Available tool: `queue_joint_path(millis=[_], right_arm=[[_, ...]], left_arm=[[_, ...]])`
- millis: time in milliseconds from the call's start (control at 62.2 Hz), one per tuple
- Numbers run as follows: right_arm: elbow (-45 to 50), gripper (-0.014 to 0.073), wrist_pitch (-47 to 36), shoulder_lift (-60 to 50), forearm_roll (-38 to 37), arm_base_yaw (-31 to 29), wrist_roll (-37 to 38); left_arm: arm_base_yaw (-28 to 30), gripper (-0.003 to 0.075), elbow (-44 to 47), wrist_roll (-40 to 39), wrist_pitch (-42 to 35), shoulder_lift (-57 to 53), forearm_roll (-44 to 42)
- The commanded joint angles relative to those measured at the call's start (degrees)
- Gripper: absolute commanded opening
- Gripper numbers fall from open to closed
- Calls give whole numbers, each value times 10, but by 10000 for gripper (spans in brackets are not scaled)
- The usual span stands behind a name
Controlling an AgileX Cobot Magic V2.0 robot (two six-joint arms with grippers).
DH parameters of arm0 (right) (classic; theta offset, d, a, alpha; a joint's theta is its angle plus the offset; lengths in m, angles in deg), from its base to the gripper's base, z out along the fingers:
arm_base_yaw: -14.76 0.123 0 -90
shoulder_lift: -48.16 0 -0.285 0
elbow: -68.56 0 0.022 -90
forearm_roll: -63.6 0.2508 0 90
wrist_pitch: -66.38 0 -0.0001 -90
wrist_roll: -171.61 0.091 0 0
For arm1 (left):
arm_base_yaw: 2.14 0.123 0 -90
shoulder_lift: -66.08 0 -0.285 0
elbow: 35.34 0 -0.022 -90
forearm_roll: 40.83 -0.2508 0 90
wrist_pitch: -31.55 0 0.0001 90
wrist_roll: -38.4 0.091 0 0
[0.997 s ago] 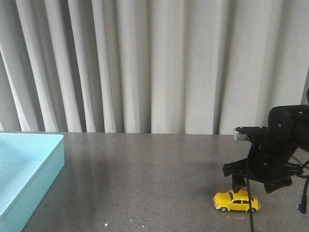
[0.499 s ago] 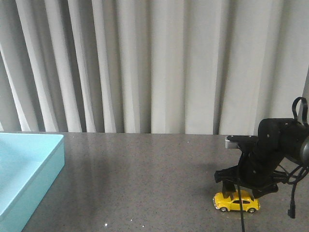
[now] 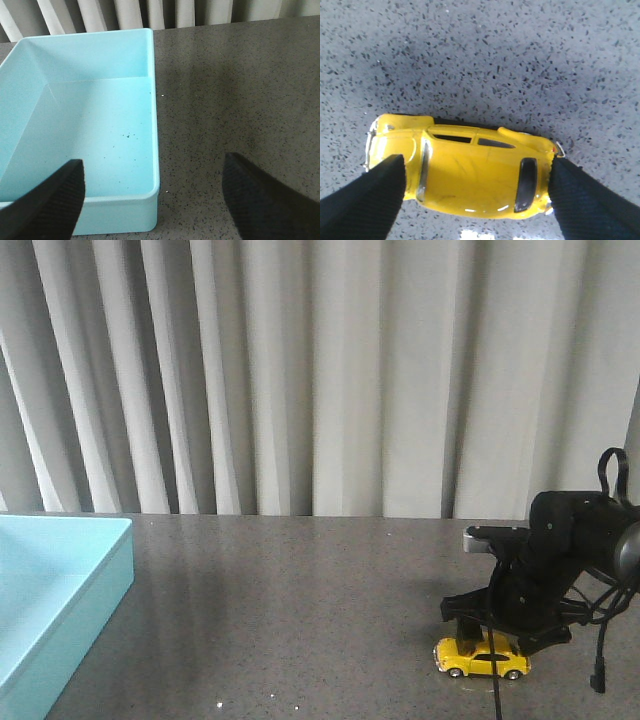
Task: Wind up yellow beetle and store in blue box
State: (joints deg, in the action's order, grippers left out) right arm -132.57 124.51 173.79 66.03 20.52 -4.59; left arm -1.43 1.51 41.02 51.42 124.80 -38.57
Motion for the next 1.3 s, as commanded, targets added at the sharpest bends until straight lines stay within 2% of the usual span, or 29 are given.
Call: queue_joint_path(millis=[0,386,659,933,1287], right_arm=[[-15,582,-8,-18,-7,-3,-2],[-14,582,14,-9,-2,-23,-17],[-14,582,26,-9,17,-102,-79],[-14,582,2,-9,17,-193,-129],[-14,582,-7,-9,38,-273,-198]], left_arm=[[-3,556,-19,-4,-36,-3,6],[-3,556,-19,-4,-33,-3,6],[-3,556,-19,-4,-33,-3,6],[-3,556,-19,-3,-33,-3,6],[-3,556,-19,-3,-33,-3,6]])
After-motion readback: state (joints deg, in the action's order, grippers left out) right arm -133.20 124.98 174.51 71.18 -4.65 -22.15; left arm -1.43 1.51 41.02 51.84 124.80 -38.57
